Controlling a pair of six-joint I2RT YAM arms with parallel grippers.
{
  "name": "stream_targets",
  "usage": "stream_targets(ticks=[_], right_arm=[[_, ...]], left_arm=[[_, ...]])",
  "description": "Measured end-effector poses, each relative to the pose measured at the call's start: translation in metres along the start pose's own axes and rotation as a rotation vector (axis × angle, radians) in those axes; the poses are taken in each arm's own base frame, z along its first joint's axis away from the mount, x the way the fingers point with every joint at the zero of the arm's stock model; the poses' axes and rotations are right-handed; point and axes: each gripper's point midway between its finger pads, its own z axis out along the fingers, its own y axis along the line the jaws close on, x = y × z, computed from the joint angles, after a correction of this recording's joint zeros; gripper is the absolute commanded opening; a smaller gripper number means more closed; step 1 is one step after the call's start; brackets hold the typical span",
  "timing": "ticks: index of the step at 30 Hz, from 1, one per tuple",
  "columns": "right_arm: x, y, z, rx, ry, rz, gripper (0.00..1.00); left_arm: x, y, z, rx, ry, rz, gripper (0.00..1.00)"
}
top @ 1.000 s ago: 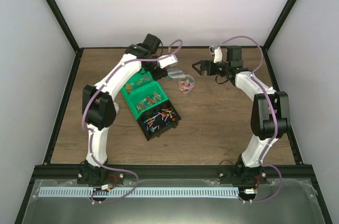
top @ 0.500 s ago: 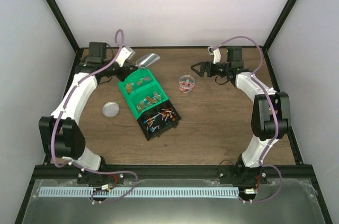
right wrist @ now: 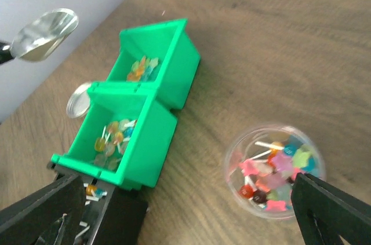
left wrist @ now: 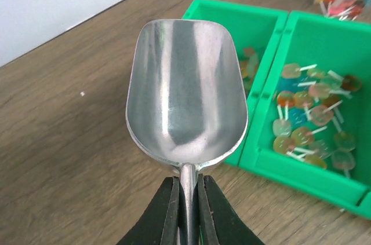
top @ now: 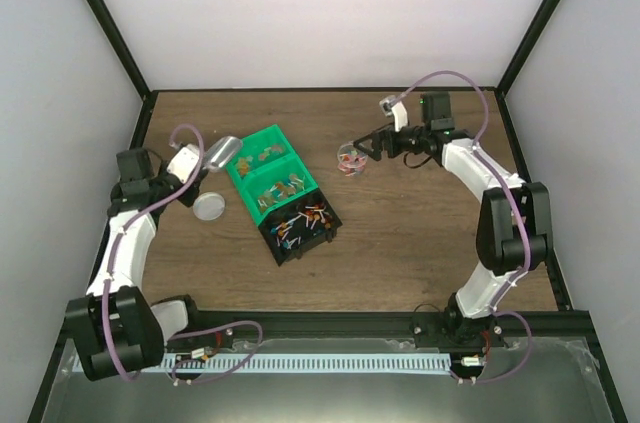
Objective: Pack the candies
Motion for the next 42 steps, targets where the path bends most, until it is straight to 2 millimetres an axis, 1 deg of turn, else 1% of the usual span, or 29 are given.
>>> stream_targets(ticks=[2,4,10,13,17,21,23,25,32,37,40,42], right_arm=[[0.011,0.009,0.007,-0.009,0.036,-0.018,0.99],[0.025,0.022,0.017,-0.025,0.084,-0.042,0.99],[0.044,0.041,0.034,-0.036,0.149,-0.093,0.99],[0.050,0.049,0.041,-0.041,0.170,-0.113,0.98],[0.054,0.056,0.047,-0.049,0.185,-0.126,0.98],[0.061,0.055,0.052,-0.054,0.199,-0.116,0.98],[0.065,0.054,0.052,-0.054,0.207,-0.108,0.98],[0.068,0.054,0.052,-0.053,0.212,-0.102,0.98],[0.065,0.052,0.053,-0.045,0.201,-0.099,0.99],[0.067,0.052,0.053,-0.041,0.203,-0.096,1.00],[0.066,0.051,0.053,-0.040,0.203,-0.096,1.00],[0.066,0.051,0.053,-0.037,0.203,-0.096,1.00]], left_arm=[[0.013,0.004,0.001,-0.031,0.012,0.007,0.04],[0.024,0.013,0.005,-0.056,0.035,-0.005,0.05],[0.058,0.060,0.022,-0.112,0.125,-0.119,0.09],[0.078,0.076,0.031,-0.118,0.166,-0.180,0.09],[0.107,0.087,0.041,-0.114,0.219,-0.250,0.09],[0.134,0.089,0.048,-0.102,0.268,-0.305,0.11],[0.139,0.090,0.050,-0.094,0.275,-0.314,0.13],[0.138,0.094,0.050,-0.099,0.273,-0.307,0.18],[0.149,0.095,0.047,-0.099,0.304,-0.270,0.32],[0.160,0.096,0.041,-0.098,0.327,-0.278,0.48],[0.166,0.095,0.036,-0.089,0.342,-0.298,0.55],[0.166,0.093,0.034,-0.074,0.348,-0.300,0.59]])
